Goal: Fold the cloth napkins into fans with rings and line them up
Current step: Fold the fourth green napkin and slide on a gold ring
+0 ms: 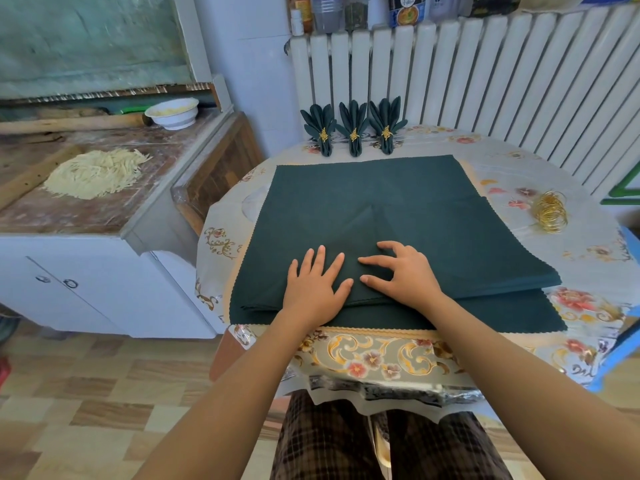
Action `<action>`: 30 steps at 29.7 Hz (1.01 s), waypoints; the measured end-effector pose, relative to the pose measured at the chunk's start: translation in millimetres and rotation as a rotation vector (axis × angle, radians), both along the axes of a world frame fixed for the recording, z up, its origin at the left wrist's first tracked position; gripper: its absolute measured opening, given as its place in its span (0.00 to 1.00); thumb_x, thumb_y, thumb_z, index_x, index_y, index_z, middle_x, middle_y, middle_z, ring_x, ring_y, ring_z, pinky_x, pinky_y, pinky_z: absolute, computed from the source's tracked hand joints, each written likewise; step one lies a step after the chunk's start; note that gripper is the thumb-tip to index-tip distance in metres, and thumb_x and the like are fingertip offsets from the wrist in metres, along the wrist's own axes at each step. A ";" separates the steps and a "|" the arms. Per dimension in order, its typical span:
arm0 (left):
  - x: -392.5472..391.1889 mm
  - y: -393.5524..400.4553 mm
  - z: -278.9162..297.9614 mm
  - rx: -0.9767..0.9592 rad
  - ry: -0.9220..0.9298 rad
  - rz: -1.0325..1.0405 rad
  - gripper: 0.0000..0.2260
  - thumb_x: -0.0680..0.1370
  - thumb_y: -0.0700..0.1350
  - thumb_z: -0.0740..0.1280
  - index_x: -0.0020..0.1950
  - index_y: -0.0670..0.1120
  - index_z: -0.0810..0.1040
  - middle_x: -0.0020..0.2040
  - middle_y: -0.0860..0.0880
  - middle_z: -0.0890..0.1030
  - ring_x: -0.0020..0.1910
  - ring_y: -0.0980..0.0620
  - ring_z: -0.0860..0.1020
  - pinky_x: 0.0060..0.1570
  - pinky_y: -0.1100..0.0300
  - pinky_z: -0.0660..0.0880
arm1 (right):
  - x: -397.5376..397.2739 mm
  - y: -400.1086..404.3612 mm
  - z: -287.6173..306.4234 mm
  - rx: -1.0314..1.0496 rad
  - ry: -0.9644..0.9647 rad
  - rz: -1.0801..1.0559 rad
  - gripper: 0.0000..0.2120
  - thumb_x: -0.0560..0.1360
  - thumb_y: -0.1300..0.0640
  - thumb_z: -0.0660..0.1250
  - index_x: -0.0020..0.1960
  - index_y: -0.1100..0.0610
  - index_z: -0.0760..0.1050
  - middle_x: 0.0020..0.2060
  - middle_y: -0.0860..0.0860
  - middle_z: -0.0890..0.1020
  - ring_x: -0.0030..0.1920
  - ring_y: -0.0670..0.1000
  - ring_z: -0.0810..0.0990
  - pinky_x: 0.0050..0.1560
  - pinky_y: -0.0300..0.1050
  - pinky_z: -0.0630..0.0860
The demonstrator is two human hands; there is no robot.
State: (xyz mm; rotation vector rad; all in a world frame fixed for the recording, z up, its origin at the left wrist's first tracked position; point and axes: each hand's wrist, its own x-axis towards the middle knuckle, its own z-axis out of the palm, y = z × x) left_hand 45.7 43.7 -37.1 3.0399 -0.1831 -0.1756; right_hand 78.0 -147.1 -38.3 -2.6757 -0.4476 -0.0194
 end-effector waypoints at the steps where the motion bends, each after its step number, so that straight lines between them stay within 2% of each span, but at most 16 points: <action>1: -0.3 0.0 -0.2 0.001 0.005 -0.002 0.26 0.81 0.62 0.44 0.78 0.57 0.44 0.79 0.47 0.43 0.78 0.48 0.41 0.75 0.45 0.41 | 0.1 0.1 -0.3 -0.003 0.000 0.000 0.19 0.73 0.36 0.62 0.63 0.36 0.73 0.69 0.45 0.67 0.68 0.49 0.65 0.68 0.48 0.58; 4: 1.7 -2.0 5.6 -0.019 0.064 0.024 0.26 0.81 0.61 0.48 0.78 0.56 0.48 0.79 0.47 0.45 0.78 0.47 0.42 0.74 0.44 0.40 | -0.3 1.0 -0.8 -0.004 -0.013 -0.001 0.19 0.73 0.36 0.63 0.62 0.36 0.73 0.69 0.45 0.67 0.67 0.49 0.65 0.68 0.47 0.58; 7: 17.6 -8.3 17.3 -0.129 -0.014 0.049 0.22 0.81 0.53 0.55 0.74 0.50 0.62 0.76 0.45 0.59 0.76 0.46 0.53 0.74 0.45 0.43 | -0.7 1.7 -0.4 0.002 -0.011 -0.001 0.19 0.72 0.36 0.64 0.62 0.37 0.74 0.68 0.45 0.68 0.66 0.49 0.66 0.67 0.46 0.58; 8: 24.2 -10.3 18.9 -0.155 -0.054 0.040 0.21 0.81 0.51 0.55 0.74 0.48 0.63 0.75 0.46 0.60 0.76 0.47 0.55 0.74 0.47 0.44 | -0.7 1.5 0.1 0.003 -0.011 -0.001 0.19 0.72 0.37 0.64 0.62 0.37 0.74 0.68 0.45 0.68 0.66 0.49 0.66 0.67 0.46 0.58; 10: 33.0 -13.7 15.6 -0.122 -0.044 -0.008 0.24 0.82 0.50 0.52 0.77 0.45 0.56 0.78 0.46 0.53 0.78 0.49 0.49 0.75 0.50 0.44 | -1.2 1.4 0.3 0.012 -0.015 -0.001 0.19 0.72 0.37 0.65 0.61 0.38 0.75 0.67 0.45 0.69 0.66 0.48 0.66 0.66 0.46 0.58; 13: 37.4 -14.5 4.2 -0.019 0.008 -0.056 0.25 0.83 0.52 0.45 0.79 0.48 0.45 0.79 0.49 0.45 0.78 0.51 0.43 0.75 0.49 0.42 | -0.9 0.8 0.9 0.036 -0.030 -0.010 0.19 0.71 0.37 0.67 0.60 0.40 0.76 0.63 0.45 0.70 0.64 0.47 0.68 0.65 0.45 0.60; 18: 38.0 -12.9 -0.1 -0.009 -0.008 -0.060 0.25 0.83 0.54 0.45 0.79 0.49 0.45 0.79 0.49 0.44 0.78 0.51 0.43 0.76 0.50 0.43 | -7.2 0.5 4.7 -0.007 -0.001 0.000 0.22 0.71 0.36 0.65 0.63 0.40 0.73 0.63 0.47 0.68 0.64 0.48 0.66 0.64 0.45 0.59; 22: 38.5 -12.9 -1.5 -0.032 -0.007 -0.057 0.25 0.83 0.54 0.46 0.79 0.49 0.47 0.79 0.50 0.46 0.78 0.51 0.44 0.76 0.49 0.43 | -21.7 -5.8 2.9 -0.169 -0.014 0.018 0.27 0.73 0.31 0.55 0.71 0.38 0.64 0.68 0.46 0.65 0.67 0.49 0.61 0.67 0.46 0.55; 25: 44.9 -17.3 5.8 -0.056 -0.032 -0.011 0.24 0.81 0.52 0.51 0.77 0.48 0.57 0.77 0.47 0.57 0.76 0.48 0.53 0.74 0.48 0.51 | -30.2 -6.7 0.1 -0.179 -0.074 -0.002 0.36 0.68 0.27 0.41 0.71 0.39 0.64 0.68 0.44 0.67 0.67 0.49 0.62 0.66 0.45 0.55; 27: 58.4 -29.6 16.4 0.025 -0.105 -0.008 0.19 0.80 0.51 0.54 0.69 0.46 0.66 0.69 0.46 0.67 0.69 0.45 0.64 0.67 0.49 0.59 | -28.8 -7.8 -0.6 -0.155 -0.074 -0.010 0.39 0.66 0.27 0.40 0.70 0.41 0.66 0.67 0.44 0.68 0.67 0.49 0.63 0.66 0.46 0.56; 30: 74.8 -43.1 20.2 0.035 -0.191 0.022 0.15 0.80 0.49 0.55 0.62 0.43 0.69 0.61 0.45 0.72 0.61 0.45 0.69 0.60 0.52 0.63 | -28.9 -7.2 1.1 -0.115 -0.082 -0.013 0.40 0.66 0.27 0.42 0.67 0.45 0.69 0.66 0.44 0.70 0.66 0.48 0.64 0.65 0.45 0.57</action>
